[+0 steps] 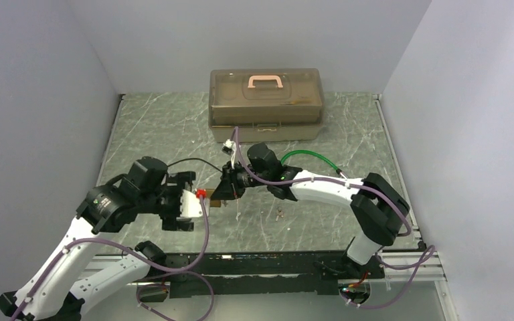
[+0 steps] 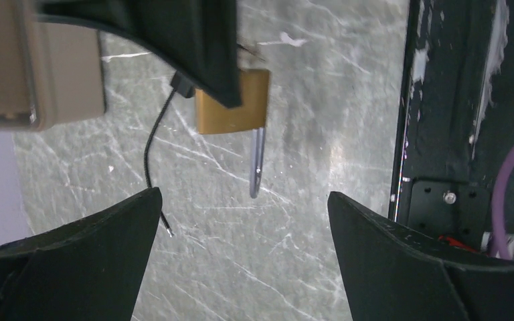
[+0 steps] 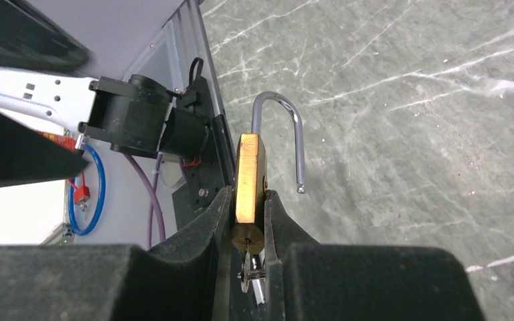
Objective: Unlock with the key
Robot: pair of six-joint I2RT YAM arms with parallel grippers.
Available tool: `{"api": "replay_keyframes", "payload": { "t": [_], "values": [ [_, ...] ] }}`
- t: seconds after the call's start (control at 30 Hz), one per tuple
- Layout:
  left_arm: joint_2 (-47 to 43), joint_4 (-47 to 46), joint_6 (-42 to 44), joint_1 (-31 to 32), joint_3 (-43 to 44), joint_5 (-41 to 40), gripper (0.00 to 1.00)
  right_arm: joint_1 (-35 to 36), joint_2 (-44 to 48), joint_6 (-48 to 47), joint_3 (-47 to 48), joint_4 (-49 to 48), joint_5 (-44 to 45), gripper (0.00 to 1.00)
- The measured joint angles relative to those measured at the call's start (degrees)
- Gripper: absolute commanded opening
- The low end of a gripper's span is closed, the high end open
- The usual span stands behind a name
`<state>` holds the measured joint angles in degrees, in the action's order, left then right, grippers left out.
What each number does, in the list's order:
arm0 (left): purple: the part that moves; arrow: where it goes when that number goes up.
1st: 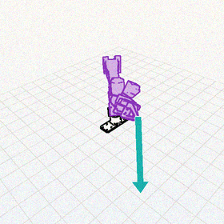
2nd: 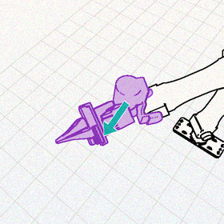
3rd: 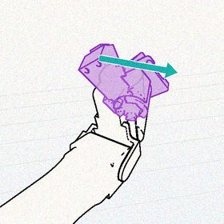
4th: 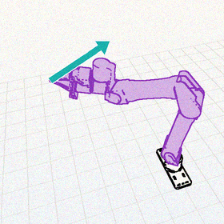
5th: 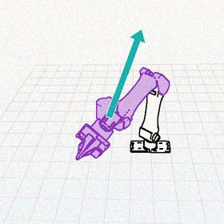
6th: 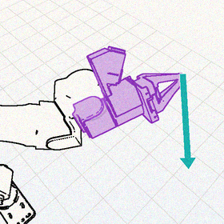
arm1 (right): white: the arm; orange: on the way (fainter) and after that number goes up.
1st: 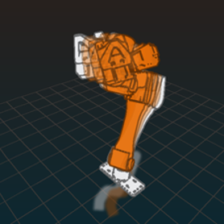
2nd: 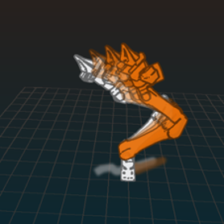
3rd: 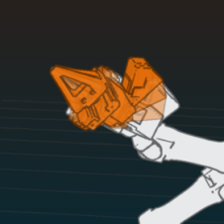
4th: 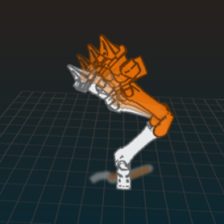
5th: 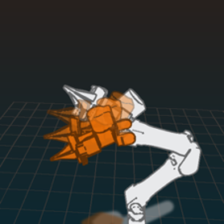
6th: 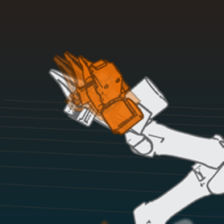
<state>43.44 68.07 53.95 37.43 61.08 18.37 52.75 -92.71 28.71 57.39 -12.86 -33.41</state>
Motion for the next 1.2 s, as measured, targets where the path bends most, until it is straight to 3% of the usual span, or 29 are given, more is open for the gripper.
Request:
{"api": "replay_keyframes", "payload": {
  "t": [0.3, 0.63, 1.2],
  "values": [
    [7.0, 2.9, -9.1, -5.5, 15.4, -0.6, 0.99, 0.0, -12.2, 7.6, -3.8, -17.4, -1.7, 0.0],
    [1.9, 8.4, -11.2, -9.6, 21.3, -1.7, 0.99, 0.0, -22.6, 20.5, -4.9, -38.6, -2.4, 0.0],
    [-1.4, 12.0, -11.6, -11.8, 18.6, -0.1, 0.99, -0.9, -28.2, 23.0, -4.9, -46.1, 4.3, 0.0]
  ]
}}
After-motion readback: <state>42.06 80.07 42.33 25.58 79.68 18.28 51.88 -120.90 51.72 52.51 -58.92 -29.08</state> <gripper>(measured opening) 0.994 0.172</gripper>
